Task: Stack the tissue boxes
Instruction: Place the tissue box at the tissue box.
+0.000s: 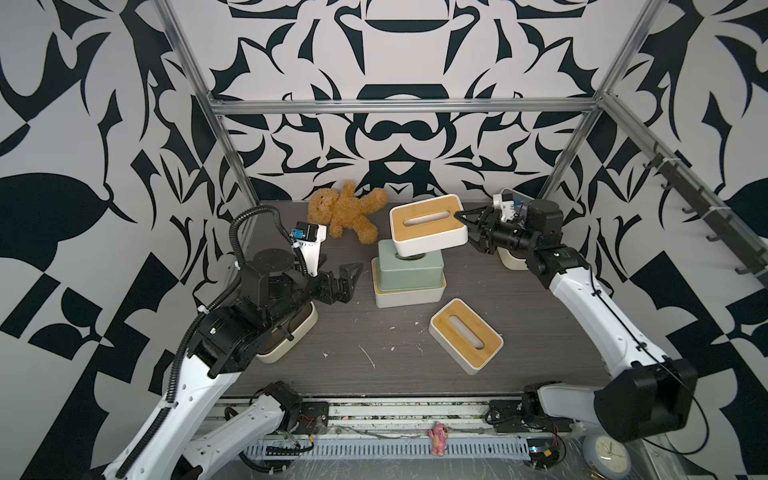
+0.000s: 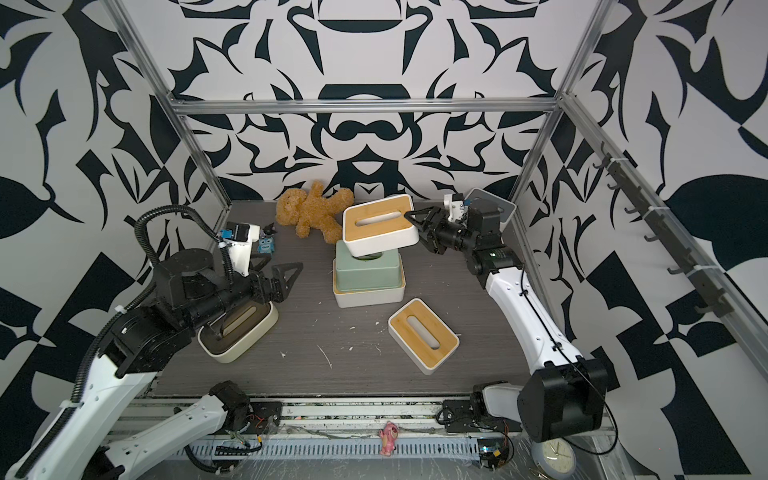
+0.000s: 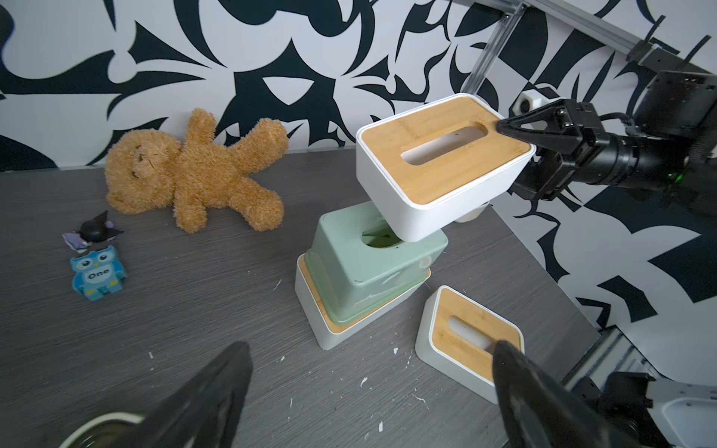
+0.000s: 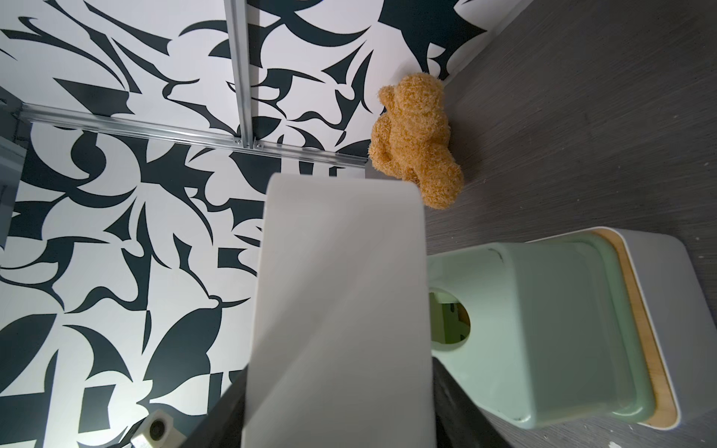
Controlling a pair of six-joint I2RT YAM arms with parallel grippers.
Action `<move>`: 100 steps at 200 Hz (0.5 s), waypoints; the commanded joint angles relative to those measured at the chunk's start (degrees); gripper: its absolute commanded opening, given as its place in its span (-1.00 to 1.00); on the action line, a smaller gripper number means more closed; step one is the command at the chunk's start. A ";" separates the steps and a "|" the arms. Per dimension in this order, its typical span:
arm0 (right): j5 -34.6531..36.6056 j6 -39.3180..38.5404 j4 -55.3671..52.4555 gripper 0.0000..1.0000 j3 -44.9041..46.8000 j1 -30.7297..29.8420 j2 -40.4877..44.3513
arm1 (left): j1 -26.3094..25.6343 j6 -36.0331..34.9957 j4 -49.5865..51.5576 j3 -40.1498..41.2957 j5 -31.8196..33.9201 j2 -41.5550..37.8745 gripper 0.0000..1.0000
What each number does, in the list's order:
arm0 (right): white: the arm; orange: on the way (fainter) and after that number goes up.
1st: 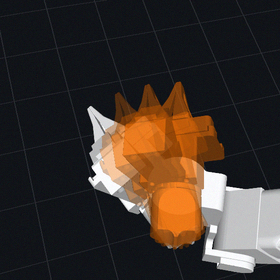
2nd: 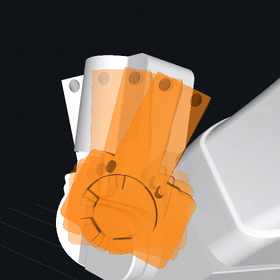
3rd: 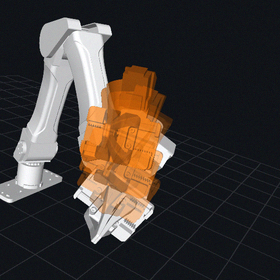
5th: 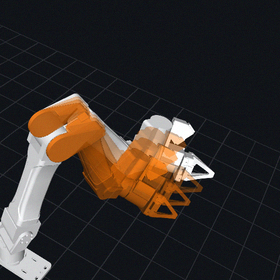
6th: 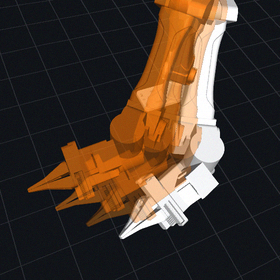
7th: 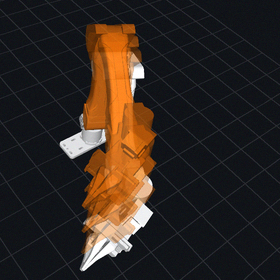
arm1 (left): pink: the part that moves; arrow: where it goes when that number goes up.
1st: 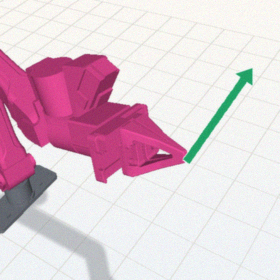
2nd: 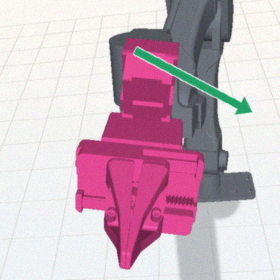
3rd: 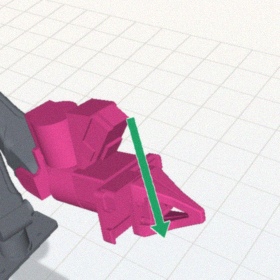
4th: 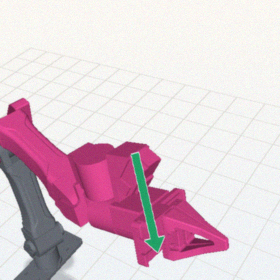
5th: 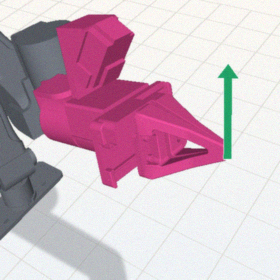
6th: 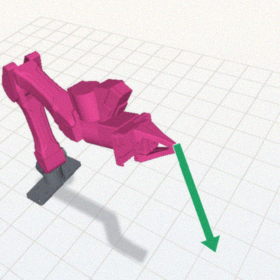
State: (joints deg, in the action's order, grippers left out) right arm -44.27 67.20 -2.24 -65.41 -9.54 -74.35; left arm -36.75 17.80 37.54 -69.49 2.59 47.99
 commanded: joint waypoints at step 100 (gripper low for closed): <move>-3.24 7.60 21.20 -1.00 6.37 -1.95 -3.43 | 0.25 3.31 -7.12 5.52 -8.79 2.30 0.99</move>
State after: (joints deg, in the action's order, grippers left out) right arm -46.33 73.30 9.37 -58.98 -10.57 -79.24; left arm -36.71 20.08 32.40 -65.04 -4.75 50.02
